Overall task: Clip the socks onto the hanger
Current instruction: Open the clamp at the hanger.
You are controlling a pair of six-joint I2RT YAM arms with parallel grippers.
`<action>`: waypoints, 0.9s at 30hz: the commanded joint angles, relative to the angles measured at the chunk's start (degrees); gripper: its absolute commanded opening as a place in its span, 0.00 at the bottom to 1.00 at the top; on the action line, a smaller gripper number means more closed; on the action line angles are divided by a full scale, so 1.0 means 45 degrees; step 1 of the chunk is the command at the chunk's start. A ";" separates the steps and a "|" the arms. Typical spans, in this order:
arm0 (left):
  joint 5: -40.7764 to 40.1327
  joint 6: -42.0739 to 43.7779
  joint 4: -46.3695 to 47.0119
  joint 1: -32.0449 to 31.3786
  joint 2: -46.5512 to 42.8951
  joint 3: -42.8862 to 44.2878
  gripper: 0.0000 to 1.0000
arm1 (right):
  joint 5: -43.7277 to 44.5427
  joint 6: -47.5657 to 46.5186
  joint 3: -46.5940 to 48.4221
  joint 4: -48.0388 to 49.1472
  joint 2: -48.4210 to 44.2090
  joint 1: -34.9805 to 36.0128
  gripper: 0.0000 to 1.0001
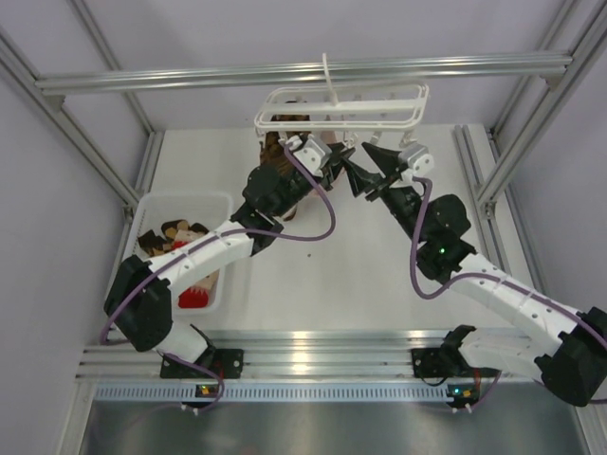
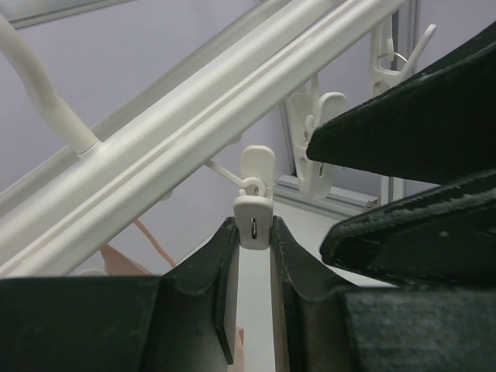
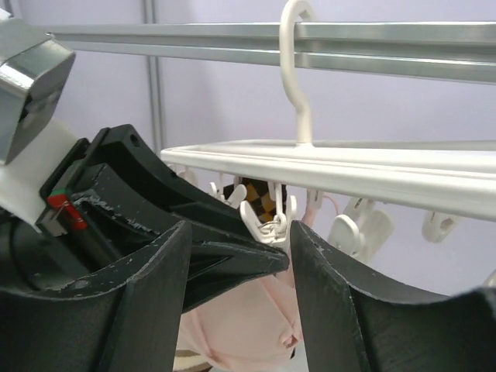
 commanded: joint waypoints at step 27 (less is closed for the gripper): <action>0.1239 0.1145 0.0374 -0.0106 -0.0570 -0.0361 0.00 | -0.1460 0.0484 0.0957 0.1894 0.1808 -0.1179 0.49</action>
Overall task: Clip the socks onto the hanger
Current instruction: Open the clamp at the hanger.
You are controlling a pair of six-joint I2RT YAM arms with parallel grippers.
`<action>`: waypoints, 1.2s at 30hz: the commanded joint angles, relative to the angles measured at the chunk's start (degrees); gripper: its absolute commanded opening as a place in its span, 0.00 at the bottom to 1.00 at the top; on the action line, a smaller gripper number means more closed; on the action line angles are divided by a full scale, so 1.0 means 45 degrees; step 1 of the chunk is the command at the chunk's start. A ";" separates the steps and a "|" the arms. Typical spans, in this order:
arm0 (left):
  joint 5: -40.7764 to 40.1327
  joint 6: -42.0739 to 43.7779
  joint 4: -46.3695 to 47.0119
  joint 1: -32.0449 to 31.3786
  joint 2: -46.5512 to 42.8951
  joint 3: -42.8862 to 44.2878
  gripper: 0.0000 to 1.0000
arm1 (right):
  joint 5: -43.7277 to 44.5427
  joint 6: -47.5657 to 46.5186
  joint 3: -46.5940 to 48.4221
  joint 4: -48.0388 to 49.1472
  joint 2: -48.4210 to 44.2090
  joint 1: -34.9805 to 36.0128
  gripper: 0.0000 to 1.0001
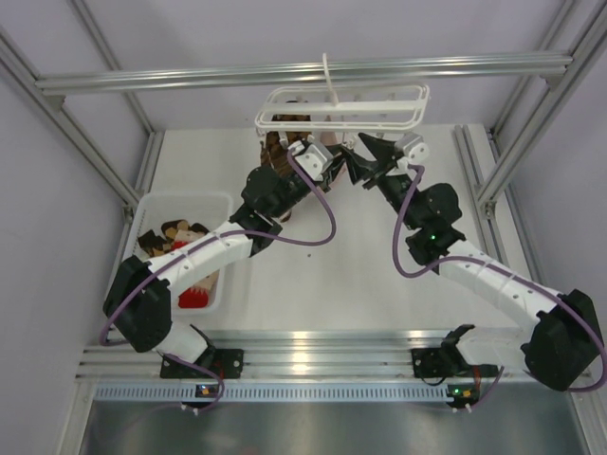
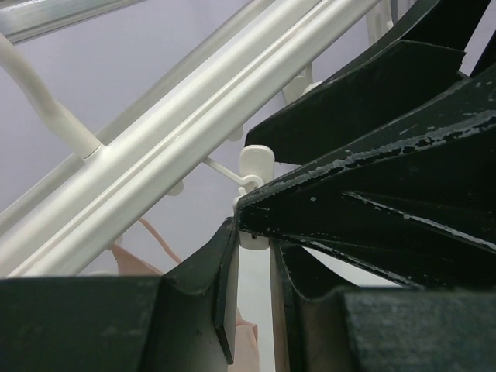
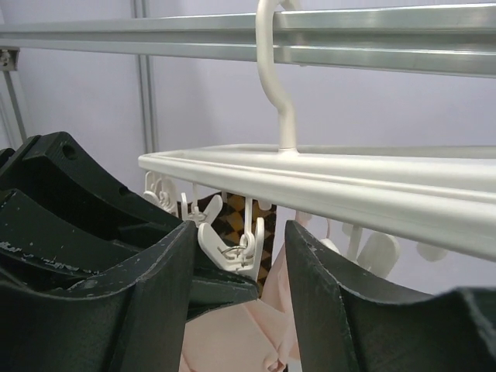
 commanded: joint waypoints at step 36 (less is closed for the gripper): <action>-0.1158 -0.2240 -0.6700 -0.0140 -0.4182 0.0145 0.48 | -0.1557 0.2332 0.3132 -0.4030 0.0293 -0.0980 0.00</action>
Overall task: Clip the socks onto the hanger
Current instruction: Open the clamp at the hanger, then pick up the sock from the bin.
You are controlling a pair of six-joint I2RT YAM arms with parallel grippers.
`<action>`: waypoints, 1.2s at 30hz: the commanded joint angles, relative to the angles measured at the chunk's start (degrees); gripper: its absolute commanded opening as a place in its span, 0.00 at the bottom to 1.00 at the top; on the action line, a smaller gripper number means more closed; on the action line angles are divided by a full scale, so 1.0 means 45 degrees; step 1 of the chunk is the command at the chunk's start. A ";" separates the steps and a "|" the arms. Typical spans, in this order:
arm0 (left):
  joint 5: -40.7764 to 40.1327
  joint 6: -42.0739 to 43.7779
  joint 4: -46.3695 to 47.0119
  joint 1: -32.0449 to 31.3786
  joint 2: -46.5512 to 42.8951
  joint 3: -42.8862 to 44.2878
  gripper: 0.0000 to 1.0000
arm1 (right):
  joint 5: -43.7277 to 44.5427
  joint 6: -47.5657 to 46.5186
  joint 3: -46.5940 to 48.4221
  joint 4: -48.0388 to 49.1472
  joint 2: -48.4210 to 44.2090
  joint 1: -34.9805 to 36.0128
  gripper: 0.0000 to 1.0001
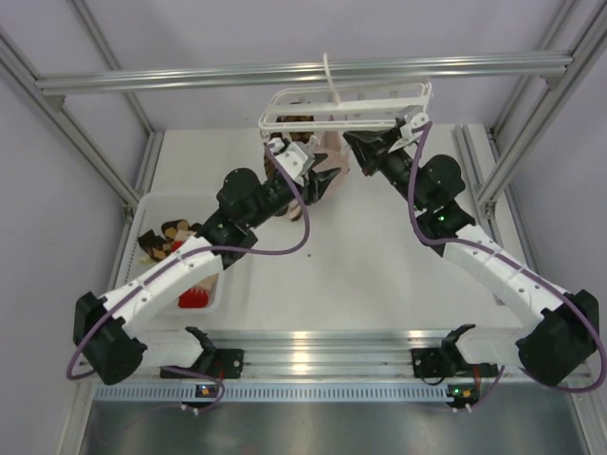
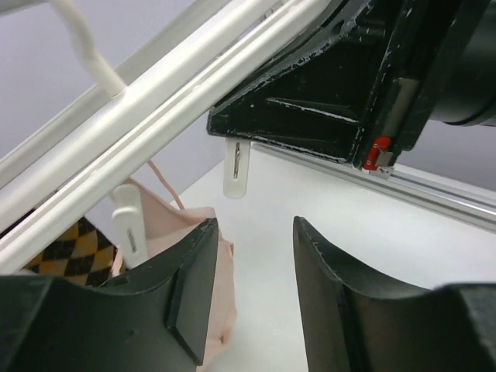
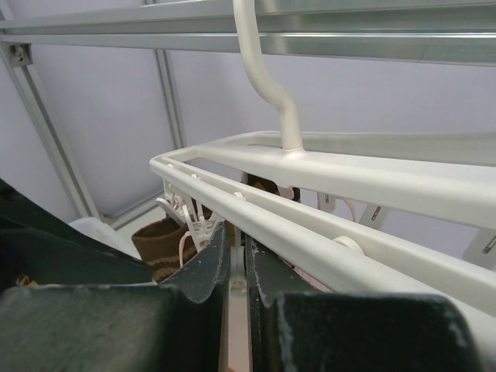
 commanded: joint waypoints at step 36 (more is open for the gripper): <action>-0.1936 0.3375 -1.7935 1.0480 -0.0981 -0.2109 0.49 | -0.0538 0.0530 0.0850 -0.1184 -0.0300 -0.0271 0.00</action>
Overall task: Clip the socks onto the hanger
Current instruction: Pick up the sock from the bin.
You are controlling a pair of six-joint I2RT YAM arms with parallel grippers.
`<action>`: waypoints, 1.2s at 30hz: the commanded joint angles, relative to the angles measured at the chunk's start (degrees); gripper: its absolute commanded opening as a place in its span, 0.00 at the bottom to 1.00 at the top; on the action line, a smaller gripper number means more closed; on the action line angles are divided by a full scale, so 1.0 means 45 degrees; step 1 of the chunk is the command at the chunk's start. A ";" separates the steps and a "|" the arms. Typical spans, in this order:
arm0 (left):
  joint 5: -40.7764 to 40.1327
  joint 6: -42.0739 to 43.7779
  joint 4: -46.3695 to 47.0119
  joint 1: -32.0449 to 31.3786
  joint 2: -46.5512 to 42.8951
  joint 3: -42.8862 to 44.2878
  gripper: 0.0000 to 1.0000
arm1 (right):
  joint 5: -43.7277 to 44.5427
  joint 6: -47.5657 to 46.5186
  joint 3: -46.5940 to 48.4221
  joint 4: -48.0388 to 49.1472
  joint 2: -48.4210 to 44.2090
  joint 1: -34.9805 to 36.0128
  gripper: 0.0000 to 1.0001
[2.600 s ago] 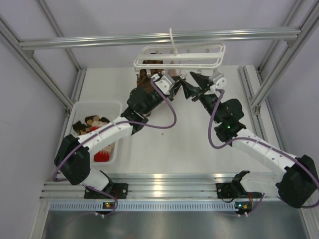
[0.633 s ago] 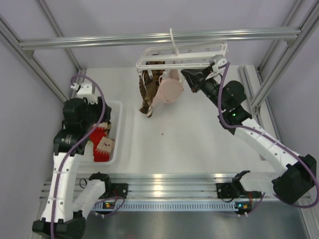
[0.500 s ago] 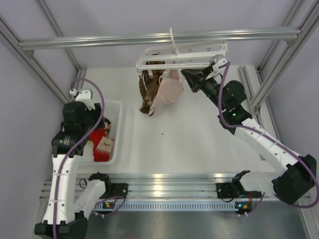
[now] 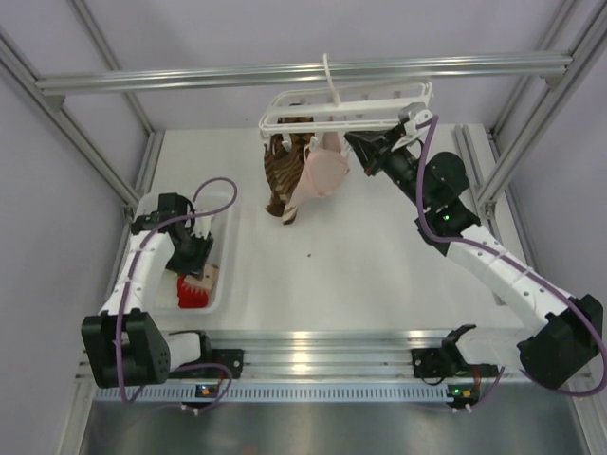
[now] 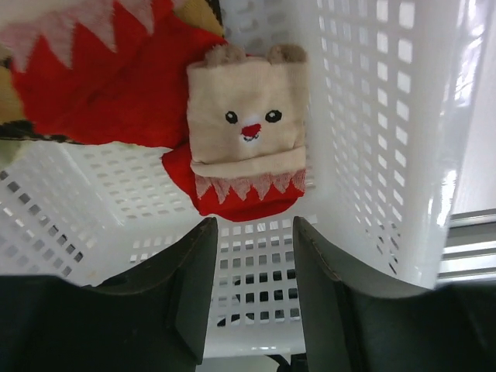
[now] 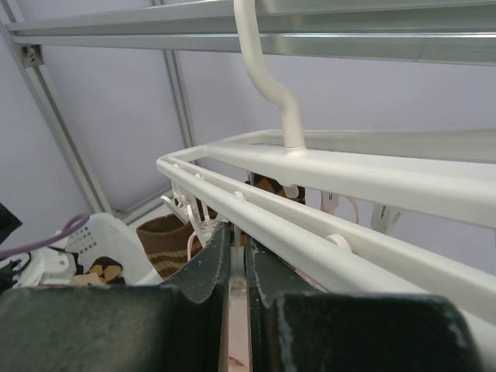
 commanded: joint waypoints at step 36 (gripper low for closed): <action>0.1033 0.1528 0.2193 -0.0070 -0.2369 -0.1500 0.00 | -0.0106 0.0045 0.0280 -0.0558 -0.0301 -0.0194 0.00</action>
